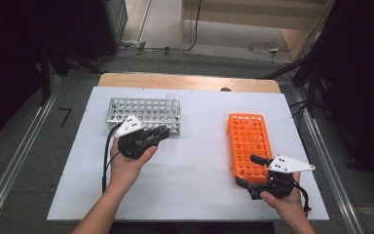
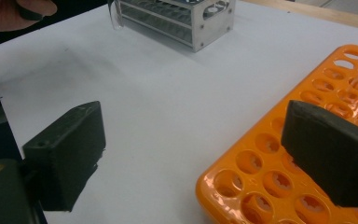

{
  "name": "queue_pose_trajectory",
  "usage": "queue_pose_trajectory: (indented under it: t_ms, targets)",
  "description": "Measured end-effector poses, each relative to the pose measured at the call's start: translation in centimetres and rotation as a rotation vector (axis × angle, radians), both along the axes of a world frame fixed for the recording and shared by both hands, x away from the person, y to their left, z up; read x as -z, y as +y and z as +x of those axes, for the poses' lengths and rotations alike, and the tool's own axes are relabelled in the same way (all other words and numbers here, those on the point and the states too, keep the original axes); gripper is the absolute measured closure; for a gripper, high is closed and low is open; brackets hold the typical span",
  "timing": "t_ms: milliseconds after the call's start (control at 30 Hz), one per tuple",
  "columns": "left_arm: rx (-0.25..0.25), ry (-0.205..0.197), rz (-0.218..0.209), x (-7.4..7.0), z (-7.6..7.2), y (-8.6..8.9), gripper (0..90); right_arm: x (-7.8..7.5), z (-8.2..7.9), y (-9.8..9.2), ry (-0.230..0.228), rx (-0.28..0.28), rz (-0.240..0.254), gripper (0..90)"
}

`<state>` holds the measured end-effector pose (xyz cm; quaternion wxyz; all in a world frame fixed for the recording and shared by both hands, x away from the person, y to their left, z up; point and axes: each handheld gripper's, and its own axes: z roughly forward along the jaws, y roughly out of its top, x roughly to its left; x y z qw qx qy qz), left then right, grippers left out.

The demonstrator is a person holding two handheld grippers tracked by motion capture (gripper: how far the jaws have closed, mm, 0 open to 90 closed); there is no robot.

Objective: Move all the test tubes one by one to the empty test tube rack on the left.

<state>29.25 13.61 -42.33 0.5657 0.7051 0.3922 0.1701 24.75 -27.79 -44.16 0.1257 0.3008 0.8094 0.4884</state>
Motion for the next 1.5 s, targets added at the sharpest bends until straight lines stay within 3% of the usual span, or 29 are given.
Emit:
queue_pose_trajectory:
  t_ms: [233,500,1033,1500]
  targets:
    - [-0.032,-0.008,0.01,-0.4,2.1,0.7,75.6,0.3,0.3,-1.0,0.011,-0.011,0.003,0.0]
    - [-0.07,-0.025,0.017,-1.4,4.7,0.9,75.6,0.8,0.6,-2.1,0.024,0.021,0.002,0.0]
    - [-0.146,-0.045,0.026,-2.7,9.2,1.2,75.6,0.9,0.6,-2.1,0.024,0.027,0.008,0.0]
    - [-0.232,-0.051,0.031,-2.3,12.7,1.4,75.5,0.9,0.7,-2.2,0.022,0.026,0.016,0.0]
